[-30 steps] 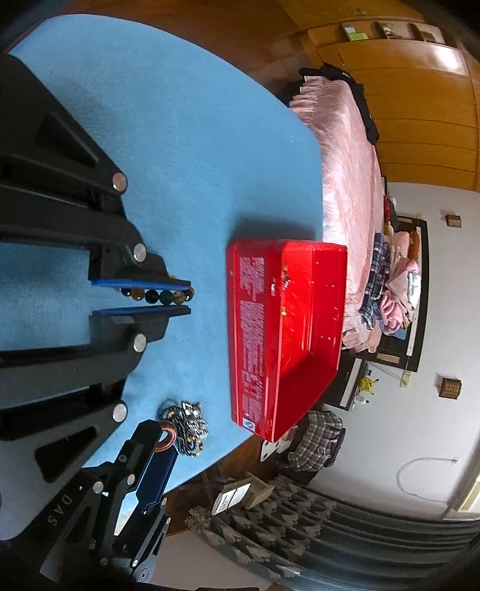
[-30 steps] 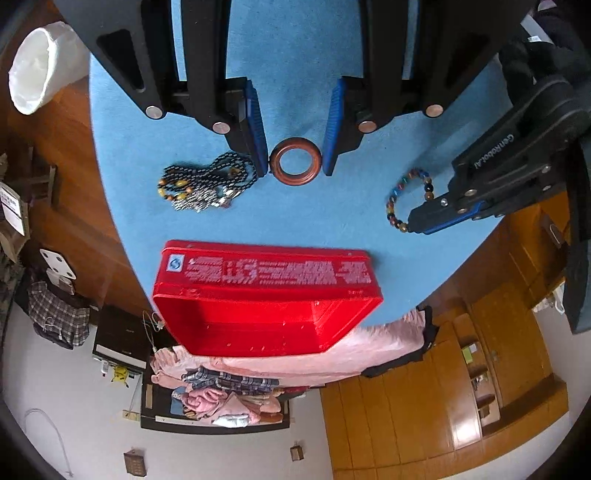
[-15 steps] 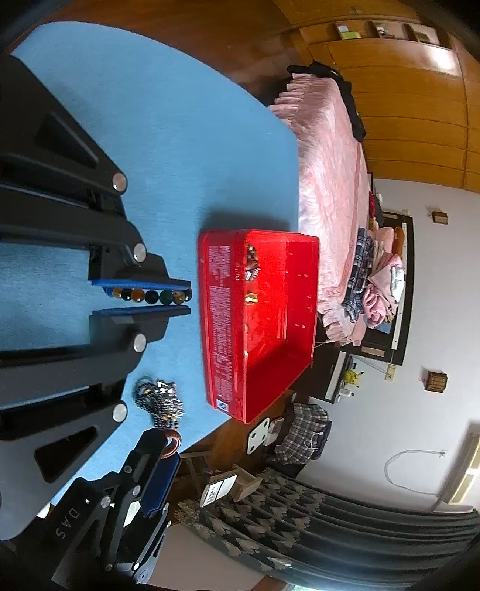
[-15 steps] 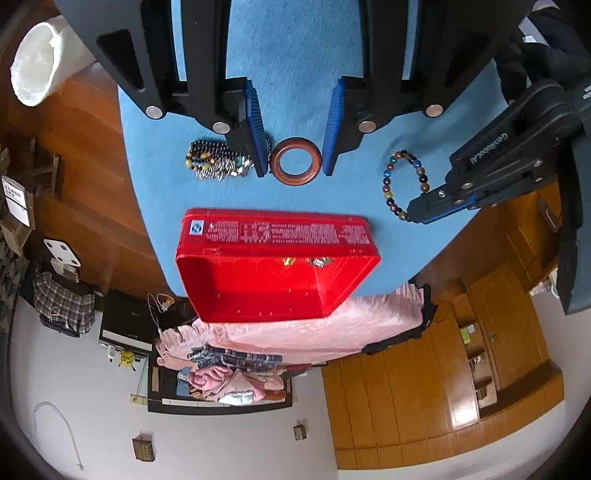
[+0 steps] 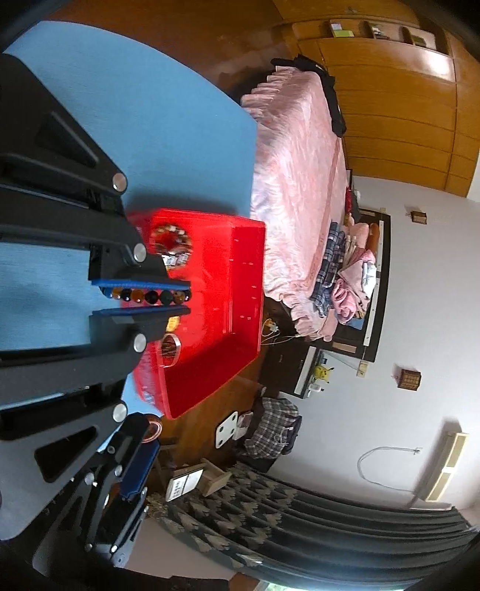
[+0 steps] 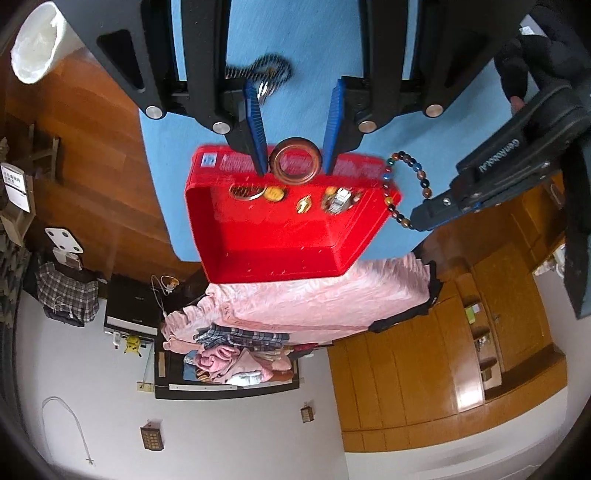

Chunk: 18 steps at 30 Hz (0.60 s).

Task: Organize jewelry
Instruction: 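Carry the bracelet with the left tool into the red box while the right tool carries the ring there, then open both tools to drop the items in the box and withdraw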

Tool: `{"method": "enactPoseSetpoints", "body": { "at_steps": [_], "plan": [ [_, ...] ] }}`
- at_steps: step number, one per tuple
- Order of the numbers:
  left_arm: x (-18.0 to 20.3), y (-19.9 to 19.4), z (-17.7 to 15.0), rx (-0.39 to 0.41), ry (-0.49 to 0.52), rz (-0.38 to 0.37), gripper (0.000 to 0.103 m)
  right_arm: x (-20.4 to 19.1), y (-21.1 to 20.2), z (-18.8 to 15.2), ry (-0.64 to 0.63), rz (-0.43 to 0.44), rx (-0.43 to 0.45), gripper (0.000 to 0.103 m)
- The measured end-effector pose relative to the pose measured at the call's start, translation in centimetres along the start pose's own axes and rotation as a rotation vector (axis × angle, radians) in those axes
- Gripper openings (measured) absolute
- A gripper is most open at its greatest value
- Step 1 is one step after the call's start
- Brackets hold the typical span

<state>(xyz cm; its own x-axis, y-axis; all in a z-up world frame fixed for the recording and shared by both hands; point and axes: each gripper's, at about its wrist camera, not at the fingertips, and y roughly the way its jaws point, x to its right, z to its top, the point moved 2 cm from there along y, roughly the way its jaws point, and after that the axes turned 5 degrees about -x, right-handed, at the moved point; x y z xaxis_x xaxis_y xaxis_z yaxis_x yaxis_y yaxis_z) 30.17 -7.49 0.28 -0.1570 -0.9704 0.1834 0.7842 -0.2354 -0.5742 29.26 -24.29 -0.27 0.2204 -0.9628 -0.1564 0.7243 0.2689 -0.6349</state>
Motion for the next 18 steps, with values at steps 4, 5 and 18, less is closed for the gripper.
{"method": "enactPoseSetpoints", "body": {
  "at_steps": [4,5,18],
  "plan": [
    [0.3,2.2,1.9,0.012,0.0,-0.02,0.007,0.9,2.3,2.1,0.012,-0.009,0.004,0.03],
    [0.4,2.6,2.3,0.013,0.0,-0.026,0.007,1.1,2.9,2.6,0.012,-0.011,0.003,0.03],
    [-0.2,9.8,5.8,-0.01,0.044,-0.016,0.007,2.7,9.3,5.4,0.024,-0.014,-0.039,0.03]
  ]
}}
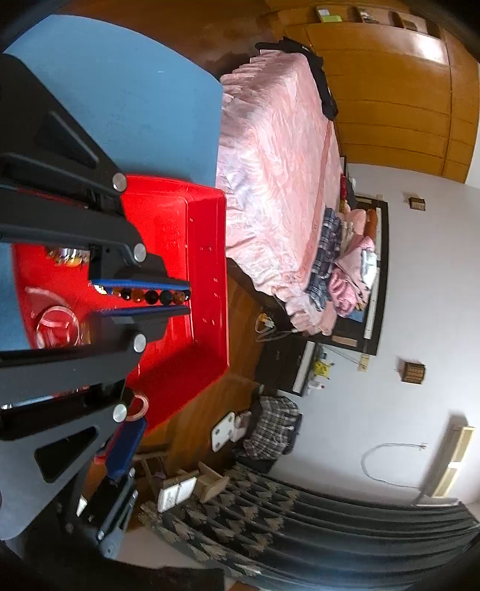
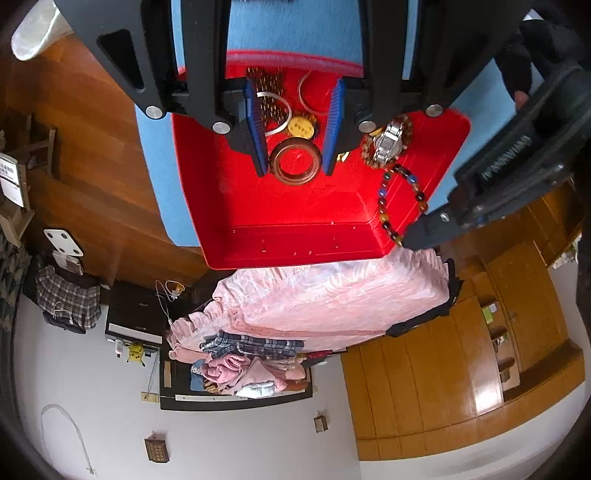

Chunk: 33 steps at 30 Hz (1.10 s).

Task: Organize jewelry
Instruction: 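Open both tools to drop the items in the box and withdraw, then move the open right tool over the dark bead necklace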

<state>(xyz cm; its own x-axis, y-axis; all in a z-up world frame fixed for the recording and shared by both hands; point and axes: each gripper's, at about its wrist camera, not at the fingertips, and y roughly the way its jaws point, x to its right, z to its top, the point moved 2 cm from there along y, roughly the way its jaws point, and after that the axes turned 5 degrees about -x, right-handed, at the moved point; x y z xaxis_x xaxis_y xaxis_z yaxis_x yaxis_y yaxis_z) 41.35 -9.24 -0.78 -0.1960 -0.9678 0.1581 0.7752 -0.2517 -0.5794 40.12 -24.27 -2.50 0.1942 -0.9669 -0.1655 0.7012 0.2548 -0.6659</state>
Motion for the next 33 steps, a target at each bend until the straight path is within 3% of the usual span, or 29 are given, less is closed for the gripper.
{"method": "enactPoseSetpoints", "body": {
  "at_steps": [2,4,5,9,11,13,22,33],
  "plan": [
    [-0.7,1.2,0.0,-0.029,-0.012,-0.003,0.01,0.0,1.0,0.2,-0.003,-0.012,-0.017,0.031],
    [-1.5,1.6,-0.2,-0.04,-0.035,0.011,0.043,-0.1,1.3,-0.3,-0.007,-0.037,-0.021,0.058],
    [-2.0,1.5,-0.3,-0.033,-0.054,0.015,0.066,0.0,1.2,-0.6,-0.02,-0.051,-0.018,0.059],
    [-3.0,0.4,-0.8,-0.003,-0.068,0.012,0.079,0.7,-0.2,-1.5,-0.009,-0.126,0.027,0.084],
    [-3.3,-0.5,-1.4,0.011,-0.058,0.017,0.085,0.9,-1.2,-2.1,0.0,-0.128,0.051,0.088],
    [-3.5,-1.6,-2.0,0.019,-0.042,0.038,0.088,1.1,-2.6,-3.0,0.005,-0.146,0.074,0.095],
    [-4.3,-6.7,-5.2,0.034,-0.024,0.078,0.093,2.1,-6.9,-6.6,0.082,-0.13,0.11,0.097],
    [-2.7,-9.1,-10.3,-0.018,-0.017,0.073,0.093,2.7,-7.6,-12.5,0.12,-0.146,0.006,0.097]
  ]
}}
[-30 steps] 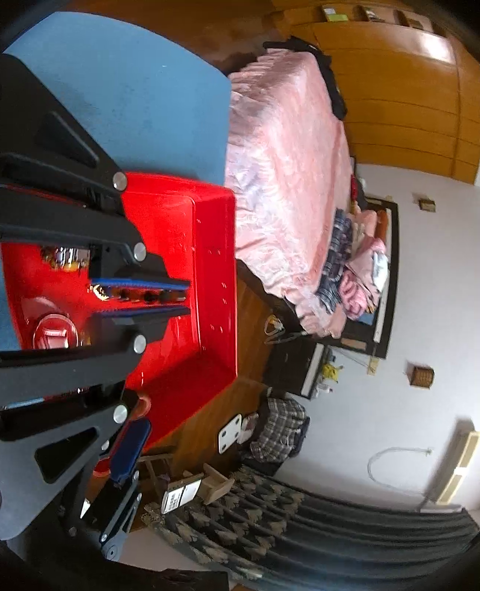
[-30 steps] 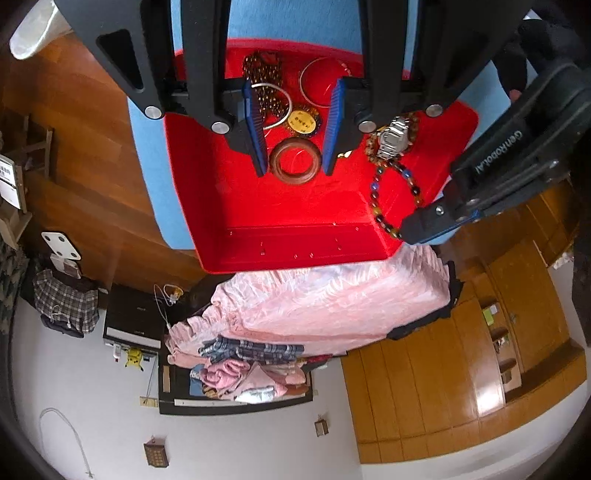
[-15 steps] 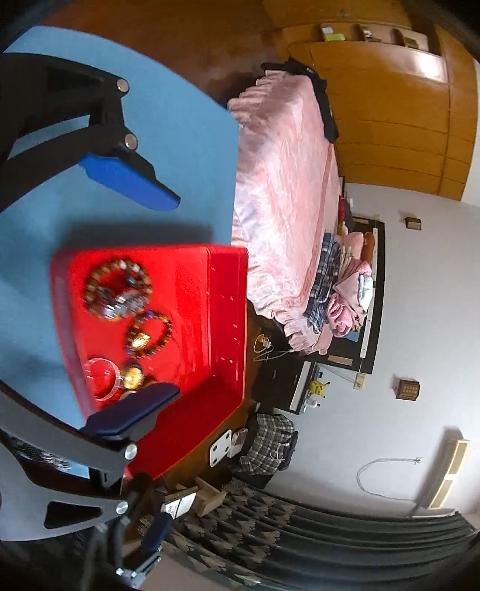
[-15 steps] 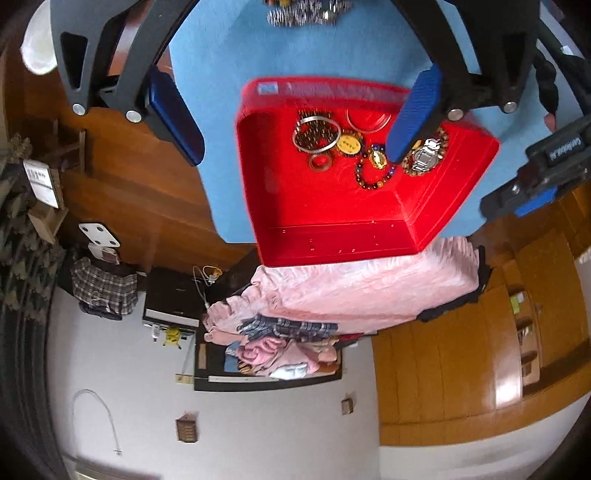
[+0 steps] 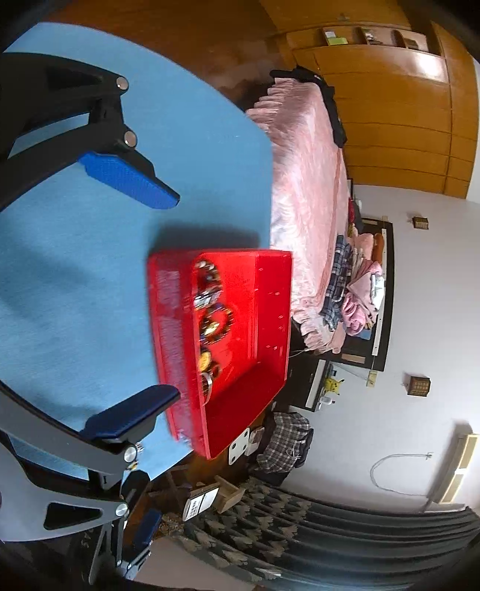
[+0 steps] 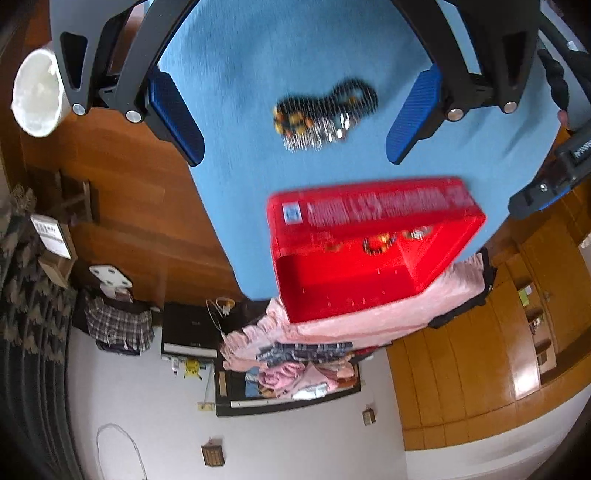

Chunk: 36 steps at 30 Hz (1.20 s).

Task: Organize jewelry
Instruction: 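Move the open right tool over the dark bead necklace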

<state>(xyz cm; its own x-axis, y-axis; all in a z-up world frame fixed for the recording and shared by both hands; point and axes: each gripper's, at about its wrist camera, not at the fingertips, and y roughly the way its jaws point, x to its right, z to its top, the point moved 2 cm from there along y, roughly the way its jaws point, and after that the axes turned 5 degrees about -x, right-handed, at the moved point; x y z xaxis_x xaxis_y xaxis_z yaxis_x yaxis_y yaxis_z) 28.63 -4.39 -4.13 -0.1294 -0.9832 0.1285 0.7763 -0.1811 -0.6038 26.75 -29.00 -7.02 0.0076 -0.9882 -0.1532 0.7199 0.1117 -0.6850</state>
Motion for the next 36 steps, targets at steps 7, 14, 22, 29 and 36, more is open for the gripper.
{"method": "enactPoseSetpoints", "body": {
  "at_steps": [7,14,22,29,36],
  "plan": [
    [0.6,-0.3,-2.5,-0.032,-0.001,0.014,0.093,-0.1,0.2,-2.0,-0.02,-0.004,-0.038,0.097],
    [0.6,-0.2,-4.0,-0.062,-0.001,0.026,0.093,-1.0,1.0,-2.7,-0.018,0.026,-0.076,0.097],
    [0.5,-0.1,-4.4,-0.068,-0.007,0.027,0.093,-2.3,2.4,-2.5,-0.022,-0.002,-0.104,0.097],
    [0.4,0.3,-4.7,-0.078,-0.019,0.024,0.093,-2.7,3.4,-2.3,-0.03,-0.04,-0.141,0.097],
    [0.4,0.4,-4.8,-0.081,-0.021,0.017,0.093,-1.5,2.9,-2.5,-0.025,-0.1,-0.147,0.096]
  ]
}}
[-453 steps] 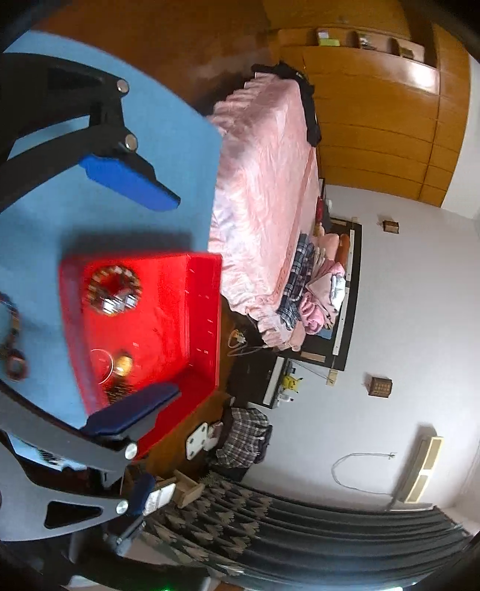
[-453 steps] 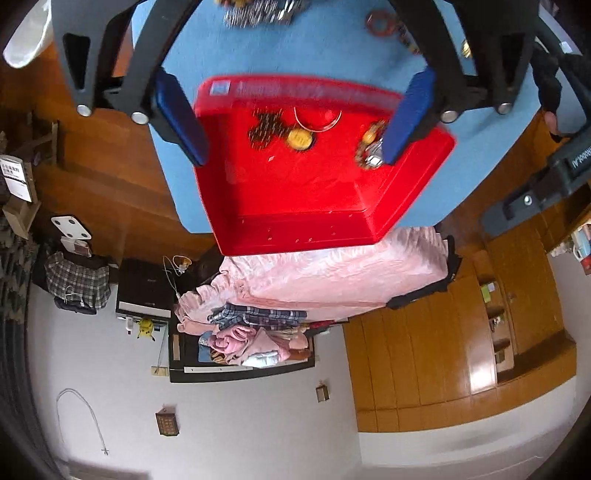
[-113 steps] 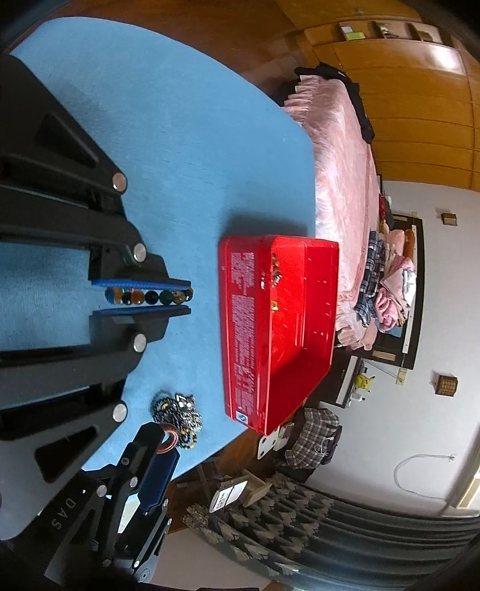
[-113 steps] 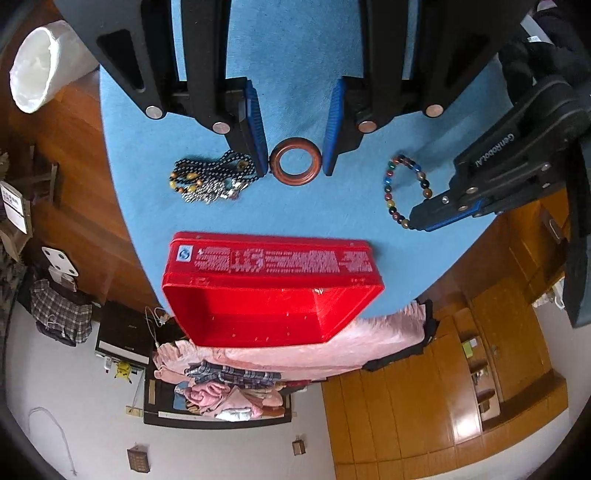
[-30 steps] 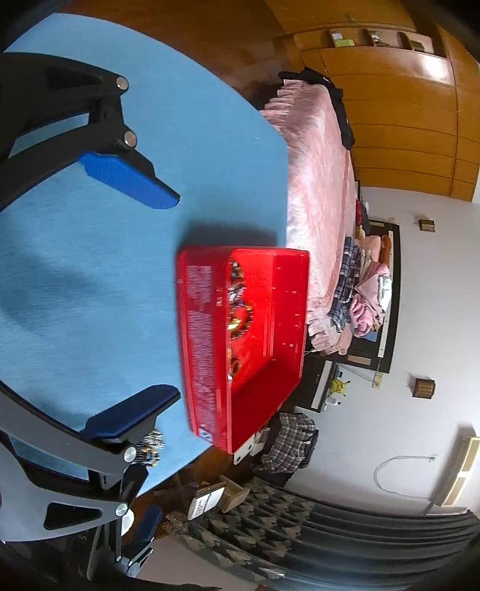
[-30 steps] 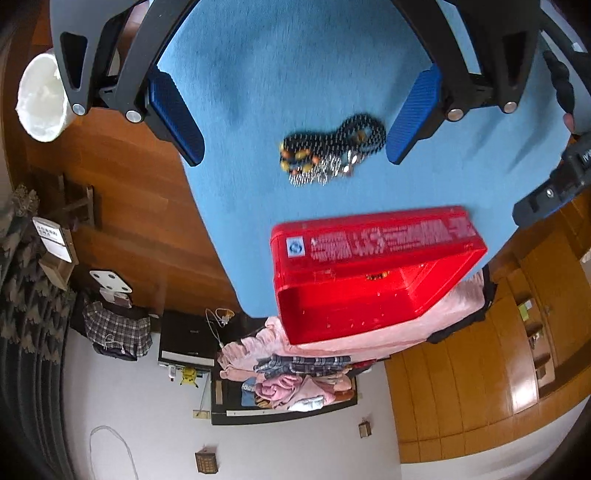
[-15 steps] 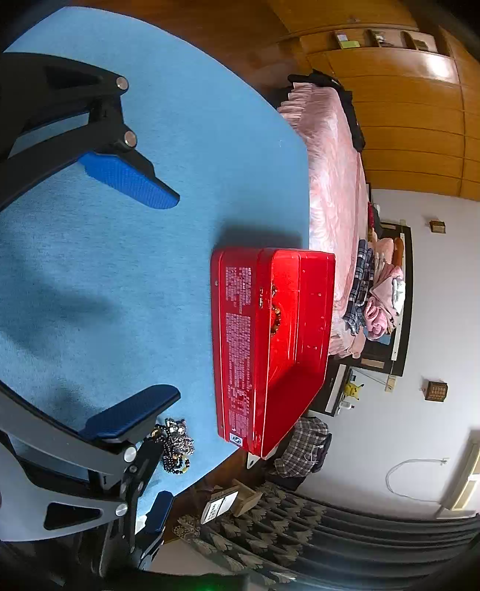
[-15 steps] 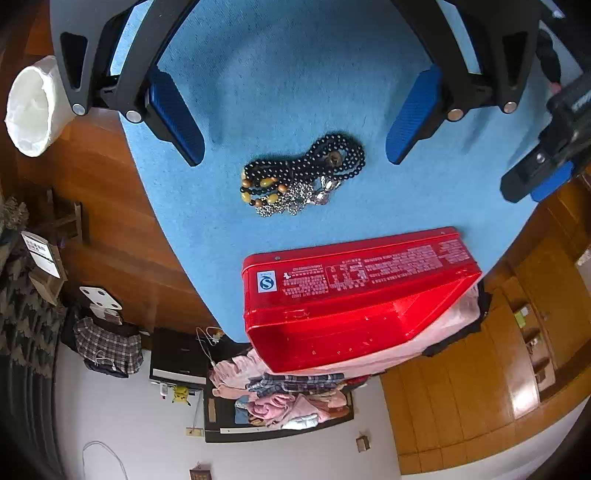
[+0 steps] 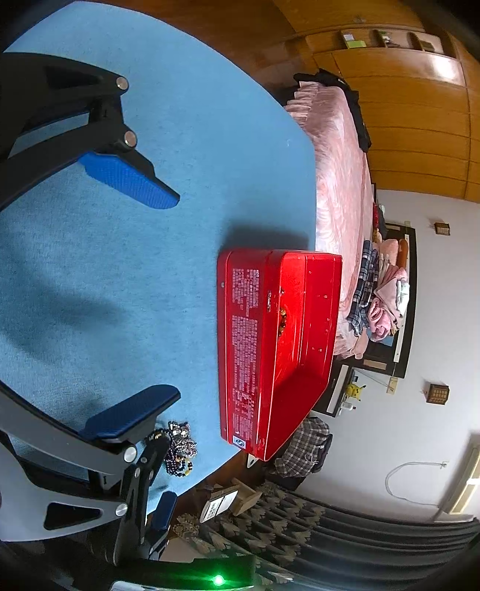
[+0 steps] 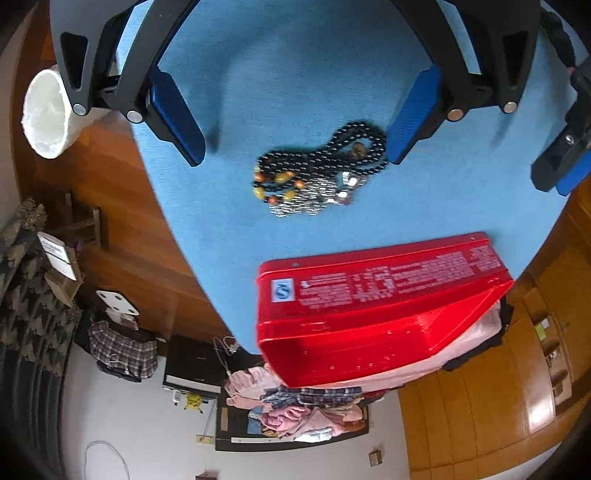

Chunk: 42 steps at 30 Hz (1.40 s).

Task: Organize jewelry
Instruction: 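Move the open right tool over the dark bead necklace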

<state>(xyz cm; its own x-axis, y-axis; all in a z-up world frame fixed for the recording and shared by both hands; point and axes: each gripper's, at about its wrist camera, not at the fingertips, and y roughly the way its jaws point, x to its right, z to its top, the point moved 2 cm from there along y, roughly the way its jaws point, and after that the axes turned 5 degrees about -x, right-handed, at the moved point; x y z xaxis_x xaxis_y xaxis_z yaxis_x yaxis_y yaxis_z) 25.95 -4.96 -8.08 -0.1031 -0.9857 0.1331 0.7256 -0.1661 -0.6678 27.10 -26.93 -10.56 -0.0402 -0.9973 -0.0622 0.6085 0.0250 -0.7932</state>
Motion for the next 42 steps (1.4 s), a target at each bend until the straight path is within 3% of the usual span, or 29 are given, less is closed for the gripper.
{"method": "enactPoseSetpoints", "body": {
  "at_steps": [9,14,16,18,20,25,28,33,35,42],
  "plan": [
    [0.6,-0.1,-0.1,-0.004,0.002,-0.012,0.093,2.6,-0.8,-0.3,0.037,-0.082,-0.002,0.096],
    [1.1,-0.1,-0.2,-0.007,0.009,-0.019,0.093,2.6,-0.8,0.0,0.058,-0.013,0.009,0.094],
    [1.2,0.0,-0.2,-0.007,0.013,-0.021,0.093,2.2,-0.4,0.0,0.058,0.014,-0.004,0.086],
    [1.3,0.0,-0.2,-0.006,0.016,-0.023,0.093,1.9,0.1,0.1,0.065,0.035,-0.012,0.084],
    [1.3,0.1,-0.2,-0.01,0.016,-0.025,0.093,1.7,0.3,0.1,0.053,0.02,-0.016,0.082],
    [1.1,0.2,-0.2,-0.012,0.013,-0.024,0.093,2.1,0.3,0.1,0.01,-0.026,-0.025,0.061],
    [0.9,0.3,-0.4,-0.015,0.004,-0.025,0.093,3.1,-0.3,-0.1,0.022,-0.03,-0.029,0.061],
    [1.0,0.4,-0.7,-0.023,0.003,-0.03,0.093,3.9,-0.9,0.2,0.072,0.042,-0.002,0.064],
    [1.1,0.4,-0.7,-0.02,0.01,-0.031,0.093,3.6,-0.7,0.5,0.067,0.045,0.007,0.068],
    [1.6,0.4,-0.6,-0.021,0.024,-0.034,0.093,3.4,1.0,1.7,0.07,0.036,-0.018,0.067]
  ]
}}
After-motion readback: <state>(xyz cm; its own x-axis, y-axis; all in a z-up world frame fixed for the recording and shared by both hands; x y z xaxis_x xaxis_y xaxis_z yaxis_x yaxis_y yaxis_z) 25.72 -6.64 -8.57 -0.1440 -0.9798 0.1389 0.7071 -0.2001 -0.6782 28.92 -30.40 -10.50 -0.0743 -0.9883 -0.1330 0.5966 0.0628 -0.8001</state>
